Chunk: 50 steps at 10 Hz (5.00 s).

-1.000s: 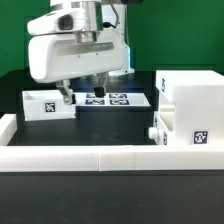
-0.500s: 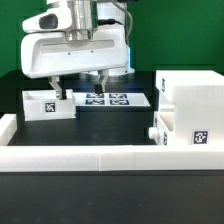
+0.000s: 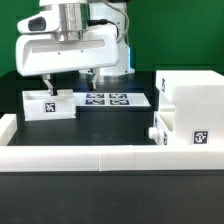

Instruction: Assemble drawer

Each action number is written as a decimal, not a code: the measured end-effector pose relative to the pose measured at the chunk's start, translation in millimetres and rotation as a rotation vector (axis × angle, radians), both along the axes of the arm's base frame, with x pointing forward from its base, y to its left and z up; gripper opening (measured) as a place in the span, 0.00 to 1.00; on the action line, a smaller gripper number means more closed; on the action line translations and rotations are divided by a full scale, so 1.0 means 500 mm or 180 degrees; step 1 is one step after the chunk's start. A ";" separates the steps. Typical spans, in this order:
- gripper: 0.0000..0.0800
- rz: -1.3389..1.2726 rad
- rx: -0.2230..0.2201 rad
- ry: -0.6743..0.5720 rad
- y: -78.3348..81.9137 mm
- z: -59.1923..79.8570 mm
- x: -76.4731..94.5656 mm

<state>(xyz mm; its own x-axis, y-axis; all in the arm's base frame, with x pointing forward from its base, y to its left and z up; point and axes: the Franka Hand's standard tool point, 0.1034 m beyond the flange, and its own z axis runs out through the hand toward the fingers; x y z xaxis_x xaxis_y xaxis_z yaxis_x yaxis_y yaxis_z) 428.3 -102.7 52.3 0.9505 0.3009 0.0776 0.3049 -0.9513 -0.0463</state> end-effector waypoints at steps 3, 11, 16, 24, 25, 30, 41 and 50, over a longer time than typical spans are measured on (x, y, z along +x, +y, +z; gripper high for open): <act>0.81 -0.0027 -0.0004 0.0071 -0.001 -0.006 -0.039; 0.81 -0.0144 -0.0053 0.0037 0.010 -0.055 -0.072; 0.81 -0.0172 -0.0085 0.0043 -0.014 -0.095 -0.110; 0.05 -0.0135 -0.0086 0.0029 -0.005 -0.095 -0.105; 0.05 -0.0122 -0.0086 0.0028 -0.001 -0.094 -0.104; 0.05 0.0098 -0.0065 0.0025 0.096 -0.072 -0.061; 0.05 0.2122 -0.0088 0.0094 0.105 -0.032 0.036; 0.05 0.3913 -0.0191 0.0089 0.093 0.007 0.115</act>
Offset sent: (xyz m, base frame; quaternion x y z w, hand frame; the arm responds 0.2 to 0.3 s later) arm 0.0000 0.0000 0.0000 0.0000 0.0000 0.0000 1.0000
